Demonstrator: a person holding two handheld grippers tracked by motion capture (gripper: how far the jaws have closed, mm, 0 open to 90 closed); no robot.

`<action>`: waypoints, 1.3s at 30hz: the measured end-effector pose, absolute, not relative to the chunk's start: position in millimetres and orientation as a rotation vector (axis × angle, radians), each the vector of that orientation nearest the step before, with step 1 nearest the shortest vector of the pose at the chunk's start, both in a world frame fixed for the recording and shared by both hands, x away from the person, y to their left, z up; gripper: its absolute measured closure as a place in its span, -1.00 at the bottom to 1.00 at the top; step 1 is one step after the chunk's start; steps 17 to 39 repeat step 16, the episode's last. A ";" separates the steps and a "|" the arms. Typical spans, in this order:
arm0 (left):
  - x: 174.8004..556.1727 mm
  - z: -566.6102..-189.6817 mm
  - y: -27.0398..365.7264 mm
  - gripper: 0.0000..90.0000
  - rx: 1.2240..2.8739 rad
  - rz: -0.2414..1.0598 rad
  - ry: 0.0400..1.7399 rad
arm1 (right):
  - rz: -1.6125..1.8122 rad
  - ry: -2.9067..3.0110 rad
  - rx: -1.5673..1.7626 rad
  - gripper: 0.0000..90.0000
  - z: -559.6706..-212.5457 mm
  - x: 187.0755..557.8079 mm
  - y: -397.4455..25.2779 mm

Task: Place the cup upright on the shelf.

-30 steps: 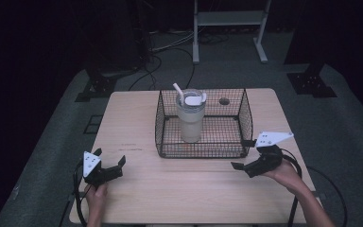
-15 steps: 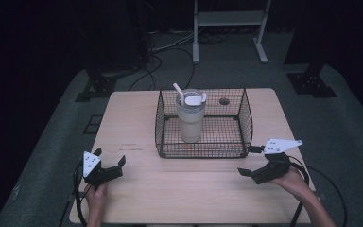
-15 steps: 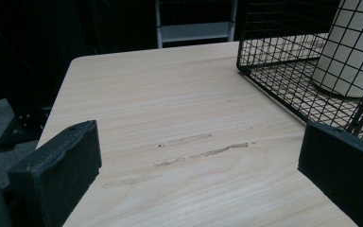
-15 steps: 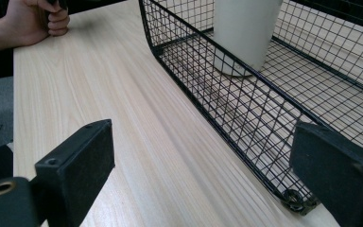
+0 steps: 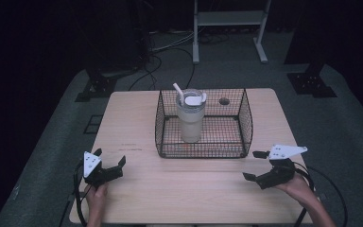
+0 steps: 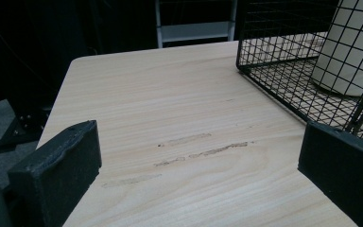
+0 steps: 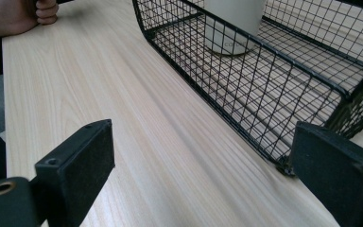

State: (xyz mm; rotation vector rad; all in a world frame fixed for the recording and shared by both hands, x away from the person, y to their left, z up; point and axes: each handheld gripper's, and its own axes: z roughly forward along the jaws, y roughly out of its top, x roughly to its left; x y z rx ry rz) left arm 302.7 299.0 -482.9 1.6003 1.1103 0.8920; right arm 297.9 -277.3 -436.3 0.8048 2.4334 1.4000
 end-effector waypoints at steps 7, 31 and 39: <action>302.7 -483.0 298.5 -1.00 1.601 0.895 1.106 | 1.390 2.429 0.846 -0.84 -447.7 292.2 -285.7; 303.0 -482.9 297.9 -1.00 1.604 0.900 1.113 | 1.434 2.370 0.905 -0.84 -460.3 285.5 -295.0; 303.0 -482.9 297.9 -1.00 1.604 0.900 1.113 | 1.434 2.370 0.905 -0.84 -460.3 285.5 -295.0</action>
